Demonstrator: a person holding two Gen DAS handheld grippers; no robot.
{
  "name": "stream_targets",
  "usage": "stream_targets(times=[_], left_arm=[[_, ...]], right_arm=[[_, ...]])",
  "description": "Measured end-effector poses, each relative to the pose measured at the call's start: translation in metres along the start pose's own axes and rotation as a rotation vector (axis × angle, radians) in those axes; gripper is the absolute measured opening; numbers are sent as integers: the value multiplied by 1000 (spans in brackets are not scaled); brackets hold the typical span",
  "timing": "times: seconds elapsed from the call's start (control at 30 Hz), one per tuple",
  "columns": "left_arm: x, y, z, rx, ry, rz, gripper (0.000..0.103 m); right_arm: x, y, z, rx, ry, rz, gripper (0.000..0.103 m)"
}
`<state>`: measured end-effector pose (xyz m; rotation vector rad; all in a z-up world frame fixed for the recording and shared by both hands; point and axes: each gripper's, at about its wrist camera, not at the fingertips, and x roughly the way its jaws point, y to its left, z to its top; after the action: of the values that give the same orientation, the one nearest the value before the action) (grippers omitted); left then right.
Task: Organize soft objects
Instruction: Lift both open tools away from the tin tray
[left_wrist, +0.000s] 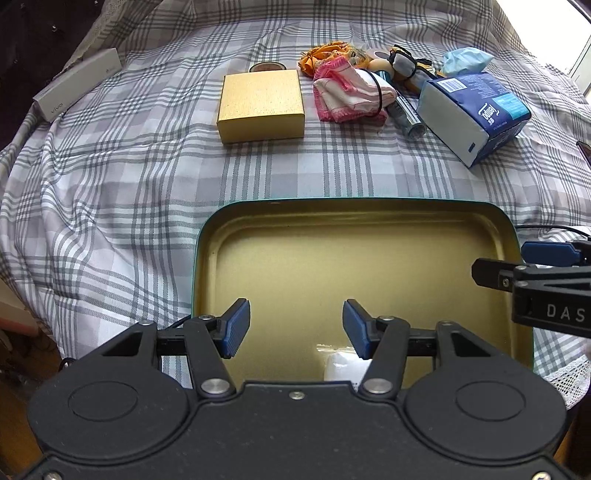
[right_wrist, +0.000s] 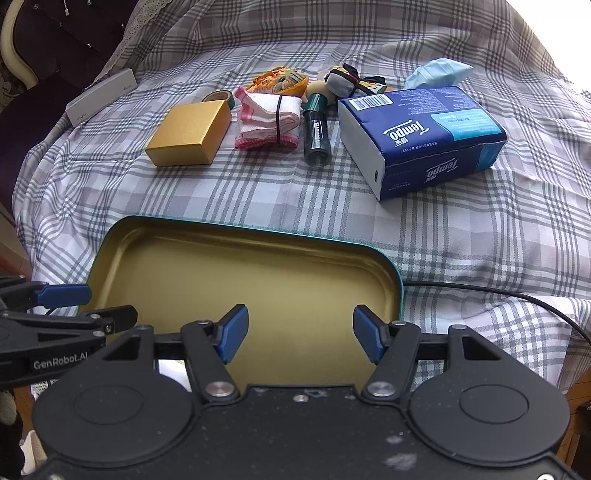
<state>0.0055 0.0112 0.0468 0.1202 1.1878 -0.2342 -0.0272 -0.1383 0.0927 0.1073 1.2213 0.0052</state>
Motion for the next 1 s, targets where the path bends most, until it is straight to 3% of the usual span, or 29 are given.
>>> stream_targets(times=[0.27,0.4,0.67,0.8,0.9,1.0], left_arm=[[-13,11,29,16,-100,-1,54],[-29,17,40,-2,-199,-7,54],[-55,18,33,-6,-363,-10,54],[-61,13,28,22,-444,31,54],[-63,12,31,29,-468,37,54],[-55,14,37,14,-434,38,55]], right_arm=[[-2,-1,7,10,-16,-15,62],[-8,-4,14,26,-39,-15,62],[-13,-1,13,24,-66,-14,62],[-13,-2,14,19,-69,-14,62],[-12,-4,17,24,-74,-21,62],[-9,-7,21,35,-76,-28,62]])
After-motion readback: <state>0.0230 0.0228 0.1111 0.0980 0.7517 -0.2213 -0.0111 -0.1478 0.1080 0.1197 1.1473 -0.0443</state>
